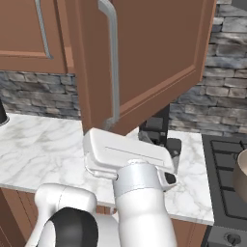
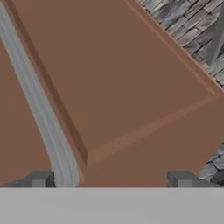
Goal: Open the cabinet and move the ladle to the pot. Then close the cabinet.
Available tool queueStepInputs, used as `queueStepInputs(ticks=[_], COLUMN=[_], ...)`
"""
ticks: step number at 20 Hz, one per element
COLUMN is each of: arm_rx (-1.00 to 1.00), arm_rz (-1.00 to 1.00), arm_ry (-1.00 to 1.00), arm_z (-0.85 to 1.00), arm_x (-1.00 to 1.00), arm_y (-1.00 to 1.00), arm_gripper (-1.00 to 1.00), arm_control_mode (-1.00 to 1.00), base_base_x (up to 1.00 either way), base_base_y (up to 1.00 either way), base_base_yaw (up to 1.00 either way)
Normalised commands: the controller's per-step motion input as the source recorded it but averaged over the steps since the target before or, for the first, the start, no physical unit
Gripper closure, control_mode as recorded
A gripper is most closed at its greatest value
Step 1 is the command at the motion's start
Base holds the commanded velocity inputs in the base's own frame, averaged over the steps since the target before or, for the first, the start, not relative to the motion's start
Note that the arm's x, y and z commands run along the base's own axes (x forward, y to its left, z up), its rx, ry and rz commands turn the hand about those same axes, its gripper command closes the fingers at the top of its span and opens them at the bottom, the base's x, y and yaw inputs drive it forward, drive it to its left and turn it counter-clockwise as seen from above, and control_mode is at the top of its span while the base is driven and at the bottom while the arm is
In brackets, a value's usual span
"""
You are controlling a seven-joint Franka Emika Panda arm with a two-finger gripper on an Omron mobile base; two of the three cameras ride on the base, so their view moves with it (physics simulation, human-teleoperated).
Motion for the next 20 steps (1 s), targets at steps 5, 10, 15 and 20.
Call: queueStepInputs(ticks=[5, 10, 15, 20], arm_rx=[0.08, 0.04, 0.01, 0.0], arm_rz=[0.14, 0.1, 0.06, 0.01], arm_ry=[-0.02, -0.03, -0.03, 0.0], arm_z=[-0.05, 0.0, 0.0, 0.0], arm_x=[0.46, 0.53, 0.63, 0.66], arm_y=[0.14, 0.41, 0.5, 0.48], arm_gripper=[-1.0, -1.0, -1.0, -1.0], arm_control_mode=[-1.0, -1.0, -1.0, -1.0], base_base_x=[0.0, 0.0, 0.0, 0.0], base_base_y=[0.0, 0.0, 0.0, 0.0], base_base_yaw=[0.0, 0.0, 0.0, 0.0])
